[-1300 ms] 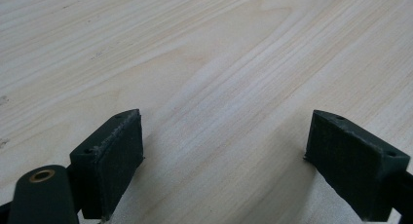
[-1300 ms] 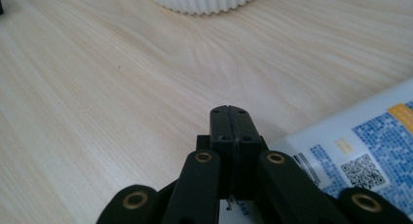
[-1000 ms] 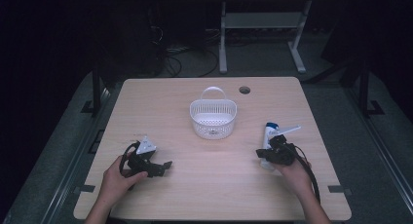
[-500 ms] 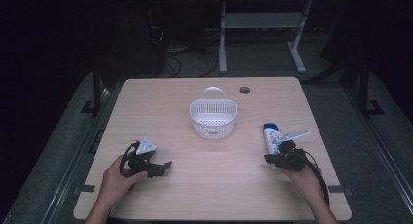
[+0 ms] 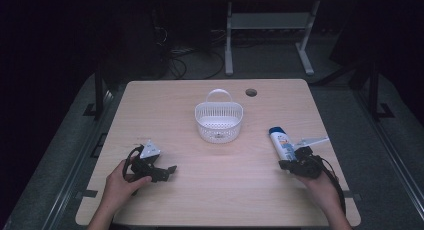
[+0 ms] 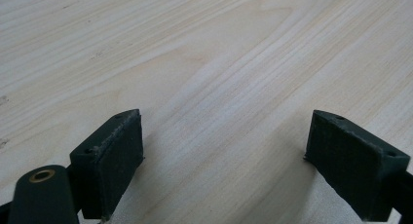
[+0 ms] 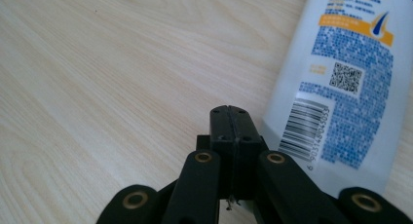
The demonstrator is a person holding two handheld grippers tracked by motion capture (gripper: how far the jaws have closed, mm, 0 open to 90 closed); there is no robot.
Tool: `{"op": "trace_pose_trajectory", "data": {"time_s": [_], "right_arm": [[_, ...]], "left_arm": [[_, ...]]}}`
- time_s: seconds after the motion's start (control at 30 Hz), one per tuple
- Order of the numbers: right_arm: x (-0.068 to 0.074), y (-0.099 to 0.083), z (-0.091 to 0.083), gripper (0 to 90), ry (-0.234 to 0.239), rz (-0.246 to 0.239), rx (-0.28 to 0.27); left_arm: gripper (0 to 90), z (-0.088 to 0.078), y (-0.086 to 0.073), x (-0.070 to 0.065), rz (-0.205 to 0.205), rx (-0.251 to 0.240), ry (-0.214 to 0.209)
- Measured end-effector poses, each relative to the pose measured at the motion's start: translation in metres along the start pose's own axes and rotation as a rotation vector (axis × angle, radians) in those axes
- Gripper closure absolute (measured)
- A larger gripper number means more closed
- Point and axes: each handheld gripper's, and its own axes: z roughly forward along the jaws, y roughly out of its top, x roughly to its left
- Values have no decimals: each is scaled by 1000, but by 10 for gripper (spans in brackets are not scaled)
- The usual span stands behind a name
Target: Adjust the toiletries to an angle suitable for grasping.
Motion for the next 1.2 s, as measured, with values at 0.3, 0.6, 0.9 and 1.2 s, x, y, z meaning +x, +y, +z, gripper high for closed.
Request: {"op": "trace_pose_trajectory", "data": {"time_s": [0.3,0.6,0.9,1.2], "right_arm": [[-12,-7,-8,895,-25,21,-2],[-17,-11,-13,858,-32,40,-10],[-14,-1,-22,578,-27,30,-60],[-19,15,-28,379,-55,48,-83]], "left_arm": [[133,0,0,0,-4,-4,0],[133,0,0,0,-5,-4,1],[133,0,0,0,-1,2,0],[132,0,0,0,-5,-2,0]]}}
